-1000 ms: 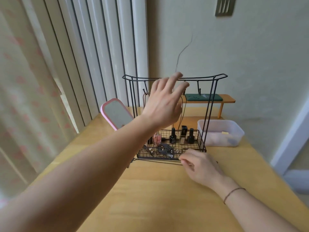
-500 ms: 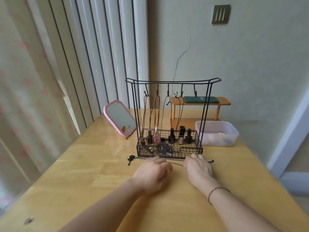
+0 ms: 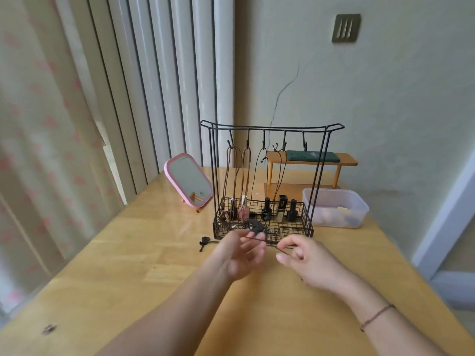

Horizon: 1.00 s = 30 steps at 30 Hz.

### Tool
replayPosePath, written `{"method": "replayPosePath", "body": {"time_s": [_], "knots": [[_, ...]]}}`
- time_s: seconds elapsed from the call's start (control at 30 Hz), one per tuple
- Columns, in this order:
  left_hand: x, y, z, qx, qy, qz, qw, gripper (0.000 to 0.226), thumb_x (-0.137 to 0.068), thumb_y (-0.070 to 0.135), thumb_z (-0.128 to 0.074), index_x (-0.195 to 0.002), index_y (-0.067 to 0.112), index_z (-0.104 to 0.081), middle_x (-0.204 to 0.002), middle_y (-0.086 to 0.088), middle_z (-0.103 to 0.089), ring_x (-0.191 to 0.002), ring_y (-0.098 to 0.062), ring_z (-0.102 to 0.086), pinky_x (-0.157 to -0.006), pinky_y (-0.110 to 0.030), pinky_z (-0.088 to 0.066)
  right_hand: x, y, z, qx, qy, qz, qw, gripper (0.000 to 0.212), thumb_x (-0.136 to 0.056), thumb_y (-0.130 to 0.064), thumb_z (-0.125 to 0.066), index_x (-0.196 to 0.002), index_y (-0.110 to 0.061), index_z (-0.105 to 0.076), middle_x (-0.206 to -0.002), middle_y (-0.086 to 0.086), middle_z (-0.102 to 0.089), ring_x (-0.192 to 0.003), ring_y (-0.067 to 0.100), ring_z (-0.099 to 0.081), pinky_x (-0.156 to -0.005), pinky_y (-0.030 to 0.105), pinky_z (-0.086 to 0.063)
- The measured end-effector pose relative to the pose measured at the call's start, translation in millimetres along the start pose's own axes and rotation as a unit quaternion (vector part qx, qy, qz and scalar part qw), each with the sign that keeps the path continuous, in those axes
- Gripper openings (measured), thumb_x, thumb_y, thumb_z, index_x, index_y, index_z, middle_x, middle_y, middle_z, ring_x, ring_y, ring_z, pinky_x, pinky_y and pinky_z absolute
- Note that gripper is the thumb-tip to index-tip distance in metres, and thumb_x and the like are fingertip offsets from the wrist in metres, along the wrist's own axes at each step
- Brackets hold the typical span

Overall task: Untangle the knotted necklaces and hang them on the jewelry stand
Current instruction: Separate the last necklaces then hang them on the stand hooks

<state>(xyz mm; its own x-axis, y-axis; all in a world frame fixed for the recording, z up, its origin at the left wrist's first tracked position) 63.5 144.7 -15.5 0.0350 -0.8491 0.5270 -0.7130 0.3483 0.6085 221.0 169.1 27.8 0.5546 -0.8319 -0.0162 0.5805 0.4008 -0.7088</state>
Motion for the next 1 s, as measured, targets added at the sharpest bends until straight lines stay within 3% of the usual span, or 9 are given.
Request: {"method": "replayPosePath", "body": {"time_s": [0.1, 0.2, 0.37, 0.5, 0.6, 0.67, 0.73, 0.87, 1.0], "knots": [[-3, 17, 12, 0.049, 0.03, -0.02, 0.998, 0.021, -0.101, 0.013, -0.049, -0.101, 0.001, -0.066, -0.076, -0.007, -0.07, -0.064, -0.017, -0.061, -0.067, -0.027, -0.05, 30, -9, 16, 0.045, -0.146, -0.012, 0.988, 0.029, -0.094, -0.036, -0.066, -0.12, -0.036, -0.052, -0.059, -0.008, -0.059, -0.056, 0.007, -0.052, -0.064, 0.026, -0.048], [-7, 29, 23, 0.068, 0.057, -0.04, 0.995, 0.023, -0.103, 0.013, -0.043, -0.097, 0.008, -0.064, -0.075, -0.003, -0.065, -0.063, -0.015, -0.055, -0.06, -0.026, -0.045, 54, -28, 47, -0.099, -0.219, 0.065, 0.969, 0.03, -0.094, -0.026, -0.068, -0.122, -0.024, -0.058, -0.066, 0.002, -0.067, -0.066, 0.016, -0.063, -0.081, 0.035, -0.054], [-3, 13, 21, -0.227, 0.028, 0.013, 0.973, 0.035, -0.104, 0.026, -0.04, -0.089, 0.009, -0.067, -0.061, -0.001, -0.06, -0.046, -0.011, -0.048, -0.039, -0.02, -0.036, 55, -90, 88, -0.493, -0.247, 0.259, 0.793, 0.024, -0.096, 0.002, -0.051, -0.116, 0.004, -0.065, -0.117, 0.027, -0.068, -0.106, 0.041, -0.066, -0.096, 0.051, -0.052], [25, 20, -15, -0.518, -0.002, -0.077, 0.852, 0.07, -0.106, 0.052, -0.026, -0.074, 0.006, -0.069, -0.053, -0.005, -0.06, -0.042, -0.015, -0.046, -0.042, -0.021, -0.032, 25, -131, 108, -0.278, 0.024, 0.256, 0.926, 0.034, -0.091, 0.014, -0.054, -0.106, -0.009, -0.074, -0.115, 0.008, -0.074, -0.109, 0.022, -0.07, -0.093, 0.038, -0.057], [54, 34, -63, -0.437, -0.106, -0.226, 0.864, 0.077, -0.102, 0.062, -0.013, -0.087, 0.007, -0.066, -0.079, -0.01, -0.073, -0.073, -0.022, -0.066, -0.071, -0.032, -0.051, 8, -149, 121, -0.072, 0.206, 0.206, 0.954, 0.041, -0.088, 0.014, -0.06, -0.097, -0.023, -0.074, -0.097, -0.005, -0.077, -0.093, 0.001, -0.072, -0.094, 0.027, -0.056], [70, 36, -95, -0.329, -0.237, -0.215, 0.888, 0.074, -0.1, 0.064, -0.01, -0.101, 0.011, -0.062, -0.098, -0.009, -0.071, -0.095, -0.026, -0.063, -0.09, -0.041, -0.045, -3, -150, 126, -0.001, 0.25, 0.175, 0.952, 0.037, -0.085, 0.007, -0.066, -0.088, -0.029, -0.072, -0.088, -0.01, -0.075, -0.084, 0.001, -0.072, -0.089, 0.022, -0.056], [82, 43, -119, -0.35, -0.282, -0.238, 0.861, 0.054, -0.104, 0.054, -0.024, -0.104, 0.013, -0.059, -0.091, -0.008, -0.065, -0.088, -0.023, -0.06, -0.088, -0.042, -0.044, -11, -142, 139, 0.069, 0.294, 0.13, 0.944, 0.029, -0.081, -0.006, -0.075, -0.073, -0.033, -0.068, -0.074, -0.013, -0.071, -0.076, 0.007, -0.071, -0.081, 0.024, -0.057], [85, 72, -143, -0.405, -0.195, -0.357, 0.819, 0.031, -0.107, 0.025, -0.04, -0.086, 0.012, -0.06, -0.062, 0.001, -0.05, -0.054, -0.016, -0.047, -0.06, -0.031, -0.042, -19, -116, 166, 0.158, 0.33, 0.037, 0.93, 0.03, -0.076, -0.038, -0.081, -0.057, -0.023, -0.063, -0.056, -0.009, -0.062, -0.063, 0.016, -0.06, -0.063, 0.03, -0.051], [75, 119, -164, -0.489, -0.03, -0.508, 0.709, 0.024, -0.102, 0.03, -0.054, -0.09, 0.016, -0.069, -0.065, 0.008, -0.057, -0.054, -0.007, -0.048, -0.055, -0.026, -0.041, -31, -90, 174, -0.074, 0.196, 0.034, 0.977, 0.027, -0.089, -0.026, -0.072, -0.064, -0.019, -0.065, -0.058, -0.013, -0.058, -0.065, 0.015, -0.052, -0.064, 0.032, -0.045]]}}
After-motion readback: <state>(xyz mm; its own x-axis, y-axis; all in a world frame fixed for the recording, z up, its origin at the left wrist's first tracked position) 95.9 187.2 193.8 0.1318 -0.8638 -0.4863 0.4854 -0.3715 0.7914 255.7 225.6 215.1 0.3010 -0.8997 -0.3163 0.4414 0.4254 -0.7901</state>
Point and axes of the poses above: each hand's wrist, its own x-axis away from the middle knuckle, its own z-axis out of the back of the hand, y = z × x, the point moved 6 cm from there along -x, towards the middle knuckle
